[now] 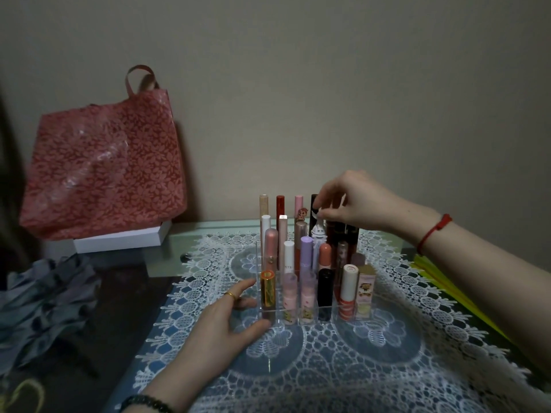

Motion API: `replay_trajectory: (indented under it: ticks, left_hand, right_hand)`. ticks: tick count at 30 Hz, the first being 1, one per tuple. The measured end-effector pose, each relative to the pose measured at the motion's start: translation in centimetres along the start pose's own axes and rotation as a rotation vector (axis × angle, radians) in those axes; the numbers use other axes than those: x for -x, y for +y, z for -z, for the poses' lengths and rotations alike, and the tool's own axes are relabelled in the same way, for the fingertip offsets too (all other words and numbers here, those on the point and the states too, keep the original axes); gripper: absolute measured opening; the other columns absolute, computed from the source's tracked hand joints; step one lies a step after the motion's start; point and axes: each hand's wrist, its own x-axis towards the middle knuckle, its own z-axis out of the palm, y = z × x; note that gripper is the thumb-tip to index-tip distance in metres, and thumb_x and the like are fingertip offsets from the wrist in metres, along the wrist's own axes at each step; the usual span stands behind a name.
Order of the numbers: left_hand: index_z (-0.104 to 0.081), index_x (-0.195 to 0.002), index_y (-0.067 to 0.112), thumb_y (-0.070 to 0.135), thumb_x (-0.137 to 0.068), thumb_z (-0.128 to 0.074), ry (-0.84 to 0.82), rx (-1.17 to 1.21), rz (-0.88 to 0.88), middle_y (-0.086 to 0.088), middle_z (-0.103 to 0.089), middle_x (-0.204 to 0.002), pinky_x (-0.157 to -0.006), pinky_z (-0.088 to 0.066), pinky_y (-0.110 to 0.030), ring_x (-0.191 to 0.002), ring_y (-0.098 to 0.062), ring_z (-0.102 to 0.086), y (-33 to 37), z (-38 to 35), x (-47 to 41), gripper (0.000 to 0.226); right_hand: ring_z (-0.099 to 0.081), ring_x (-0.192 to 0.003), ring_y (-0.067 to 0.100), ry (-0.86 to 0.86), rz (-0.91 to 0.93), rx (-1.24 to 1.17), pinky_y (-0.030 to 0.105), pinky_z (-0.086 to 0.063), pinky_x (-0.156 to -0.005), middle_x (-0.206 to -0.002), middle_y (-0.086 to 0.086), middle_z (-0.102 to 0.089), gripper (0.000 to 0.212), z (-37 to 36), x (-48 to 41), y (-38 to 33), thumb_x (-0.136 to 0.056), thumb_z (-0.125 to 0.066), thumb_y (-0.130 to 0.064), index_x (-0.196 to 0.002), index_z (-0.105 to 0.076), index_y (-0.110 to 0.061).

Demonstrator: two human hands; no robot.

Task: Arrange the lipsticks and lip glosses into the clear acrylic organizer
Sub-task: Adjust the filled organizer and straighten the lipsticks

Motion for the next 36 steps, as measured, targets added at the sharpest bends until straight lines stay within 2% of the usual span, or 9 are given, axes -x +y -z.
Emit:
replay_trajectory:
  ticks: [6,9,12,15,18,20,26,31,36]
  left_hand:
    - [-0.035,-0.115,0.055,0.043,-0.068,-0.072,-0.004,0.003,0.004,0.028,-0.053,-0.095,-0.076,-0.034,-0.008,-0.095,0.016,-0.048,0.1,0.1,0.0,0.061]
    - [-0.035,-0.114,0.056,0.043,-0.068,-0.072,-0.010,0.004,0.004,0.028,-0.053,-0.095,-0.076,-0.035,-0.009,-0.095,0.016,-0.047,0.2,0.1,0.0,0.060]
    - [-0.036,-0.108,0.059,0.043,-0.068,-0.073,-0.008,0.018,0.007,0.028,-0.053,-0.096,-0.078,-0.037,-0.012,-0.095,0.015,-0.048,0.2,0.1,0.0,0.057]
    - [-0.035,-0.110,0.058,0.042,-0.068,-0.073,-0.010,0.020,0.004,0.025,-0.055,-0.096,-0.082,-0.039,-0.015,-0.098,0.011,-0.050,0.2,0.1,0.0,0.058]
    - [-0.035,-0.114,0.056,0.043,-0.069,-0.073,-0.007,0.010,-0.001,0.027,-0.054,-0.096,-0.077,-0.037,-0.009,-0.098,0.012,-0.050,0.2,0.1,0.0,0.060]
    - [-0.034,-0.117,0.054,0.044,-0.069,-0.072,-0.001,0.011,0.003,0.029,-0.052,-0.095,-0.072,-0.035,-0.003,-0.096,0.014,-0.049,0.2,0.1,0.0,0.062]
    - [-0.033,-0.120,0.054,0.043,-0.069,-0.072,-0.005,0.030,0.015,0.029,-0.051,-0.095,-0.079,-0.039,-0.011,-0.094,0.013,-0.048,0.2,0.1,0.1,0.065]
    - [-0.034,-0.120,0.053,0.042,-0.069,-0.073,-0.003,0.030,0.021,0.029,-0.051,-0.095,-0.089,-0.044,-0.023,-0.098,0.009,-0.049,0.4,0.1,0.2,0.065]
    - [-0.034,-0.121,0.052,0.043,-0.069,-0.072,0.005,0.024,0.011,0.029,-0.051,-0.097,-0.088,-0.043,-0.021,-0.098,0.011,-0.049,0.3,0.2,0.2,0.065]
  right_hand:
    - [-0.056,-0.068,0.009,0.023,0.010,0.019,0.008,-0.037,-0.053,-0.082,0.000,-0.070,0.010,0.1,0.1,-0.3,-0.078,-0.067,-0.017,-0.087,-0.072,-0.016]
    - [-0.055,-0.065,0.004,0.083,0.071,-0.049,0.007,-0.037,-0.055,-0.077,-0.006,-0.066,0.010,0.0,0.2,-1.7,-0.079,-0.066,-0.019,-0.088,-0.072,-0.018]
    - [-0.058,-0.072,0.003,0.029,0.139,-0.109,0.009,-0.042,-0.061,-0.083,-0.011,-0.065,0.014,-0.9,0.3,-3.5,-0.080,-0.065,-0.020,-0.092,-0.071,-0.020]
    - [-0.053,-0.073,-0.005,-0.039,0.175,-0.098,0.006,-0.036,-0.061,-0.090,-0.012,-0.065,0.020,-2.0,0.4,-4.6,-0.082,-0.062,-0.020,-0.100,-0.069,-0.021]
    - [-0.057,-0.084,0.005,-0.052,0.178,-0.051,0.011,-0.033,-0.068,-0.102,-0.005,-0.069,0.022,-2.9,0.2,-5.0,-0.083,-0.059,-0.018,-0.103,-0.068,-0.019]
    - [-0.055,-0.081,0.003,-0.053,0.175,-0.035,0.012,-0.033,-0.070,-0.101,-0.004,-0.069,0.022,-3.3,0.2,-5.2,-0.083,-0.059,-0.016,-0.102,-0.068,-0.019]
    - [-0.061,-0.085,0.009,-0.042,0.169,-0.109,0.022,-0.048,-0.077,-0.097,-0.003,-0.070,0.019,-3.5,0.3,-5.5,-0.081,-0.062,-0.017,-0.097,-0.070,-0.022]
    - [-0.060,-0.076,0.002,-0.058,0.172,-0.231,0.012,-0.047,-0.071,-0.091,0.000,-0.069,0.015,-3.8,0.1,-5.8,-0.079,-0.066,-0.015,-0.093,-0.070,-0.019]
    - [-0.055,-0.064,-0.010,-0.090,0.165,-0.301,0.000,-0.040,-0.061,-0.078,-0.010,-0.063,0.013,-4.0,0.0,-6.2,-0.078,-0.066,-0.011,-0.090,-0.069,-0.016]
